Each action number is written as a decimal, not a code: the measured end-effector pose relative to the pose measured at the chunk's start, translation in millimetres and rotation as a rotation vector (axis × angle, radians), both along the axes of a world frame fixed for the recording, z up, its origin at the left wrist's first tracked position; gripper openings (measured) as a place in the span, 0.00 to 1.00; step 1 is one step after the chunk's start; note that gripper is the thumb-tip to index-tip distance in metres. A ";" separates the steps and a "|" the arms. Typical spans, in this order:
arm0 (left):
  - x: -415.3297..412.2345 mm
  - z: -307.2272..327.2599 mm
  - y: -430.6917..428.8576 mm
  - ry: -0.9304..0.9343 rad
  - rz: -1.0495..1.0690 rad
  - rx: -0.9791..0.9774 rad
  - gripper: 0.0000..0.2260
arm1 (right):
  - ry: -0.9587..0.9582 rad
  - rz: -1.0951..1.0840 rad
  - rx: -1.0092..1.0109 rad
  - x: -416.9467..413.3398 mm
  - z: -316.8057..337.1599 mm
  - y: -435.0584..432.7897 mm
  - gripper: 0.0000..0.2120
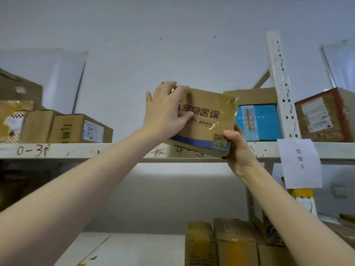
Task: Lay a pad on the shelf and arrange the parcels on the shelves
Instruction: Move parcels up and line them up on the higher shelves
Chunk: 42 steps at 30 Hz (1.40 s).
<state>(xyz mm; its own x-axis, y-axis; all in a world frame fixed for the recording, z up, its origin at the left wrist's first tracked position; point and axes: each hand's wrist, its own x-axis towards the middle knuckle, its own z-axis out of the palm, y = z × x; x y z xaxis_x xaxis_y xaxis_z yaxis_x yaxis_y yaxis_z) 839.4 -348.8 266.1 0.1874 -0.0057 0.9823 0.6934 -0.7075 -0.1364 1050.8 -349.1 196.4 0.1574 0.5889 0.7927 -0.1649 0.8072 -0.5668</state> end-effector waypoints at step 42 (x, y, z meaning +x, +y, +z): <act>1.2 46.9 189.1 -0.030 -0.414 -0.647 0.19 | -0.341 -1.676 -0.017 -56.8 112.3 86.0 0.53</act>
<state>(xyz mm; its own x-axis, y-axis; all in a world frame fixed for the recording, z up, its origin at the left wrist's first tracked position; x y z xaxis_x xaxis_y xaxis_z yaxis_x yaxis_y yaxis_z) 840.7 -159.7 313.0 0.2688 0.5081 0.8183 0.3512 -0.8428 0.4079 994.0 -263.1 308.8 0.4031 -0.0232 0.9148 0.9136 -0.0481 -0.4038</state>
